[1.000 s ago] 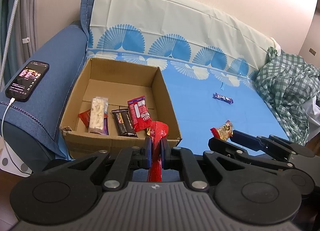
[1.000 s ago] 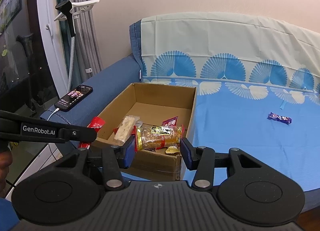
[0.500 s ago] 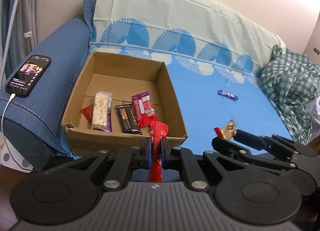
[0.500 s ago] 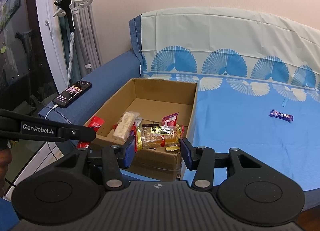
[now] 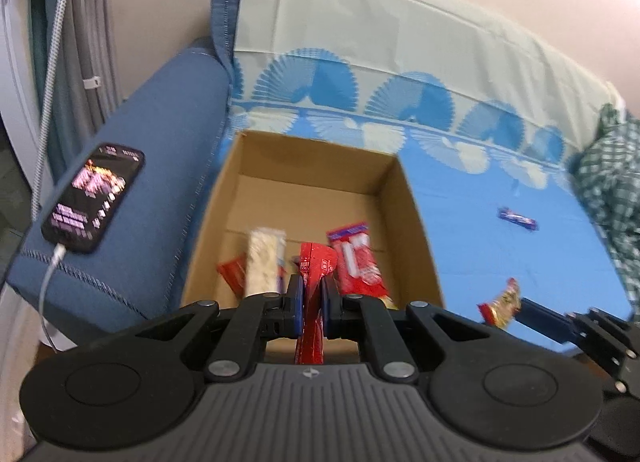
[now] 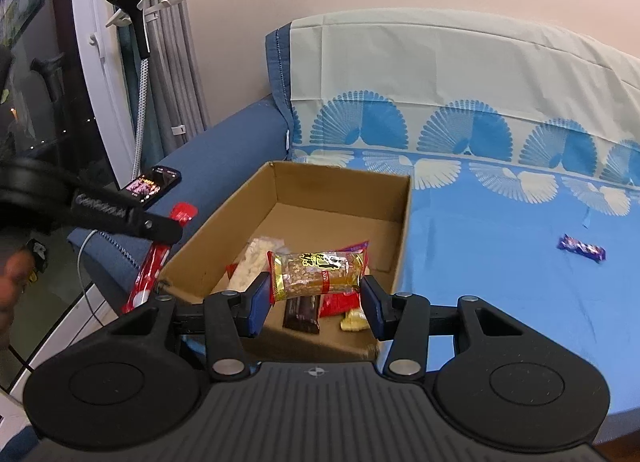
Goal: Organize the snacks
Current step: 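Carry the red candy stick and gold candy over the box with both tools, then open both tools to drop the red stick and gold candy into the box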
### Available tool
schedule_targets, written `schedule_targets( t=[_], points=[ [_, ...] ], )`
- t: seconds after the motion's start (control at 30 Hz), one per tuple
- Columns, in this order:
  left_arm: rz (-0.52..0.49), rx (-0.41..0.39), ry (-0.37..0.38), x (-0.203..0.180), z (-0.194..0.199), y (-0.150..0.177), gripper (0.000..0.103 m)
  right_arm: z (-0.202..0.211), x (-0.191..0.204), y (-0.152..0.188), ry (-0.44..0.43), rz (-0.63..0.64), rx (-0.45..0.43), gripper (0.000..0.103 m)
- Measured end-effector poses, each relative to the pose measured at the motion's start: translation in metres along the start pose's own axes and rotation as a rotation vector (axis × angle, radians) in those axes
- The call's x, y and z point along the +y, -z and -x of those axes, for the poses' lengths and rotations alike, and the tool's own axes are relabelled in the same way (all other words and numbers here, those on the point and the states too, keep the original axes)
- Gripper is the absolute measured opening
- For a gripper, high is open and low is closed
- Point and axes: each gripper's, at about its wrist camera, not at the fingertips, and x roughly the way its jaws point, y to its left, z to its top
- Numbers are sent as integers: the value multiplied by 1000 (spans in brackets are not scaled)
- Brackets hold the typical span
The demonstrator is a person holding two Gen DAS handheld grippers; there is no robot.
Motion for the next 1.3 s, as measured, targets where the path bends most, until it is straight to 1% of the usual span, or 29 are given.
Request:
schedule_targets(
  t=[0.17,0.27,0.6,1.0,1.17,1.3],
  points=[
    [-3,19,-31,1,-29,-24,10,-31,-2,-15,0,6,8,50],
    [-8,47,-48,2,-48,-33,10,-49,-6,-21,1,-3,22,50],
    [-24,122,-98,10,-109,-49,10,-107,-18,-26,-13,-20,89,50],
    [-35,198,-120,13,-161,-51,10,-154,-25,-24,-22,-38,147,50],
    [-37,220,-120,14,-174,-49,10,-165,-26,-23,-24,-41,165,50],
    [-39,224,-134,14,-181,-48,10,-172,-26,-22,-22,-39,175,50]
  ],
)
